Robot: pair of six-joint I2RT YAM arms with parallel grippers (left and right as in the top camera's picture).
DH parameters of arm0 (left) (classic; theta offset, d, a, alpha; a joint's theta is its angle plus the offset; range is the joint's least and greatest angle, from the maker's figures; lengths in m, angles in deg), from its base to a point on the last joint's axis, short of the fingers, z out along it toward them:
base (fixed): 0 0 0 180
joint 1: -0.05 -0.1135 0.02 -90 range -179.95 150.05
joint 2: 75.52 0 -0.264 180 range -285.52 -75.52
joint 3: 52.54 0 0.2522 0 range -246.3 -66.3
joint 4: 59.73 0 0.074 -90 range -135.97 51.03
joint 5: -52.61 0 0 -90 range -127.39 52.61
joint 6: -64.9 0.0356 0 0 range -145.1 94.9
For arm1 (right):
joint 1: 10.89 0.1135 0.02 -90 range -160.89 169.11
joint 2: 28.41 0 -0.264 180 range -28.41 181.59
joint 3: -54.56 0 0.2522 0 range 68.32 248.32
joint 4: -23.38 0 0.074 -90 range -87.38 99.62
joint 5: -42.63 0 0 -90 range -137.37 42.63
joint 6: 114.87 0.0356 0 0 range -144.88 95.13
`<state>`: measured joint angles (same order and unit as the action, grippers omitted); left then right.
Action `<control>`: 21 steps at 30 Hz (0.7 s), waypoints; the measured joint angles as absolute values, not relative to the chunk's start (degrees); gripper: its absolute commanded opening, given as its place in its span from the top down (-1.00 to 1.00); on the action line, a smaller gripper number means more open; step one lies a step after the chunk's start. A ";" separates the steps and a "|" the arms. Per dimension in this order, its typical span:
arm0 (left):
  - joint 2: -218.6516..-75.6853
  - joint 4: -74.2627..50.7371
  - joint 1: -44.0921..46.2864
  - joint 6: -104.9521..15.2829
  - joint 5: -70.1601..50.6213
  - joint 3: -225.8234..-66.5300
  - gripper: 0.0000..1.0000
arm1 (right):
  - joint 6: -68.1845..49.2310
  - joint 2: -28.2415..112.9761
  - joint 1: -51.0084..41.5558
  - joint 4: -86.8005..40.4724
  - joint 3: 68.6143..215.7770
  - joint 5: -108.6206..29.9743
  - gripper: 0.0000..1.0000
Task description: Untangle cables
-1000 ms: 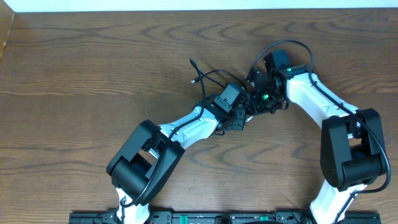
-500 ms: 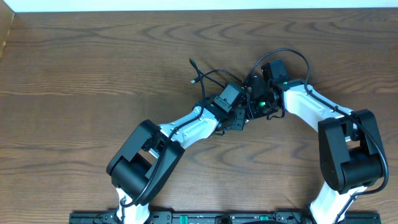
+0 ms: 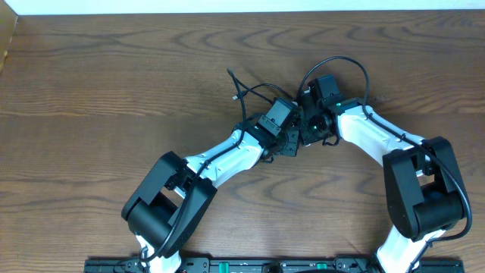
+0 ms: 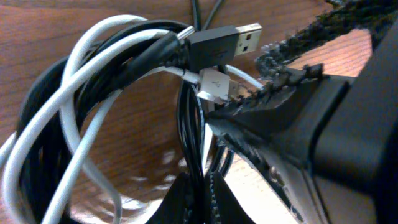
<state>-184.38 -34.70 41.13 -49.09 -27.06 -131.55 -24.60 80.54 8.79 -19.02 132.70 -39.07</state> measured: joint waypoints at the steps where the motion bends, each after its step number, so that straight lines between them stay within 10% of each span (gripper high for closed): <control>1: -184.38 -34.64 41.13 -49.11 -27.28 -131.55 0.85 | -24.47 80.56 8.86 -18.96 132.70 -39.31 0.01; 21: -166.06 -33.78 41.19 -49.11 -29.64 -131.51 0.85 | -24.19 80.69 8.90 -18.15 132.72 -41.74 -0.03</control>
